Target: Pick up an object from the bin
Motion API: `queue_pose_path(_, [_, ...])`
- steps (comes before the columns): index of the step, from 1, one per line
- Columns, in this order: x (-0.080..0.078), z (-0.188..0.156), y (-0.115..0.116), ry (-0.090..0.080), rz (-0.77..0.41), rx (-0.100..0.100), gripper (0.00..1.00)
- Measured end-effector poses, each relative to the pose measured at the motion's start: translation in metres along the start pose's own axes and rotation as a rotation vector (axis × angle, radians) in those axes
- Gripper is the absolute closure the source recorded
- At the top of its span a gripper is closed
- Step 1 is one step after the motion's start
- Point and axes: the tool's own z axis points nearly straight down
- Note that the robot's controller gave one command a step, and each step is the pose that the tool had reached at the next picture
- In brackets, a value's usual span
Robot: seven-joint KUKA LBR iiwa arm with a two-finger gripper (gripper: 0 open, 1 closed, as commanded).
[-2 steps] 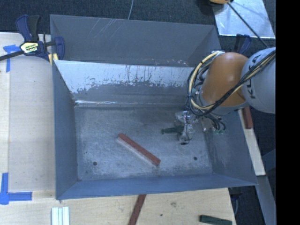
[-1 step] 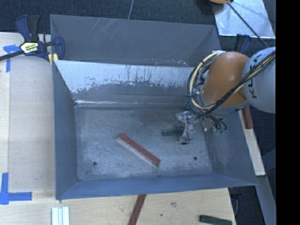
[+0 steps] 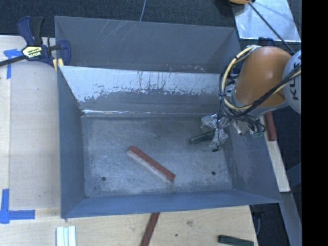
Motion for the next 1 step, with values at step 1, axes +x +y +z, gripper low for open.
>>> queue_pose_path(1, [0.0013, -0.1264, 0.0141, 0.008, 0.040, -0.004, 1.00])
